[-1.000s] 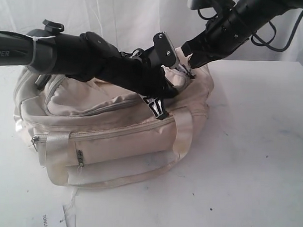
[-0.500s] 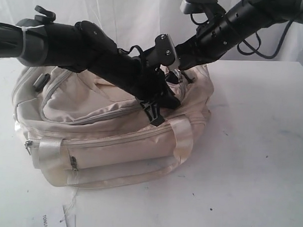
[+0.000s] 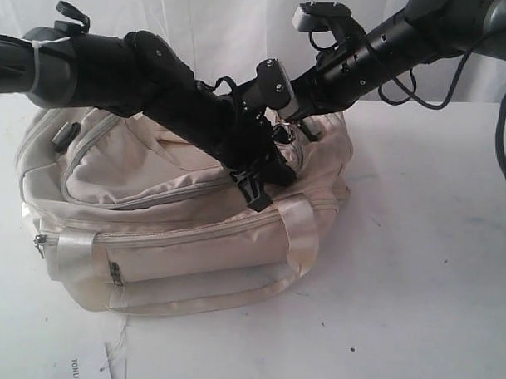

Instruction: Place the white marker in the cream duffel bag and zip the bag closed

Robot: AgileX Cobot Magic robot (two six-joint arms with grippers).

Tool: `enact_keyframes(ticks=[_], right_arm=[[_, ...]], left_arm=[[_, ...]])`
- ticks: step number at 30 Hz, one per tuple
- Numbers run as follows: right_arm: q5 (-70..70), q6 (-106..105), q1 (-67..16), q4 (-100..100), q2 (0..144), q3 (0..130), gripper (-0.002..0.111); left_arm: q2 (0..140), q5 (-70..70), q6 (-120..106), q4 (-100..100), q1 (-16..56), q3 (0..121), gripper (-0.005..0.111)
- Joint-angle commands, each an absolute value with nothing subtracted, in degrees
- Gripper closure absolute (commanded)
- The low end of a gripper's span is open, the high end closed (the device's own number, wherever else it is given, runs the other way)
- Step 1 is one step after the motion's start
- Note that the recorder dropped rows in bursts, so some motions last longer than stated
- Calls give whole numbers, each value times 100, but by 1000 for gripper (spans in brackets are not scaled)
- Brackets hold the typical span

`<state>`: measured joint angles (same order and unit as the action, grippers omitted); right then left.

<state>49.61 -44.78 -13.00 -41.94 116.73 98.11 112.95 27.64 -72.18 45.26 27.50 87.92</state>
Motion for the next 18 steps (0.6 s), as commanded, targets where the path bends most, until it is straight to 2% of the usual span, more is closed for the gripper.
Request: enact_keyframes(ticks=[1,4,6,13,18], right_arm=[[5025,-4534,-1256,-4261,11551,9864,108],[5174,-4534,-1256,-4043,11486,9864,108],[5219,-4534,-1256,-3828,11451,9864,108],[5481,-4487,-1256,-3518,11338,9864,108],[5880,-4487,-1256,-3488,11315,9864,108]], left_arm=[[11230,2994,-6623,4484,2868,8740,72],[11230,2755,-6612,4473,2868,8740,54],[11207,2479,-6556,4473,2868,8740,47],[11203,1148,-5658,4461,2868,8740,47],[11203,1446,-5435,4434,2881,8740,47]])
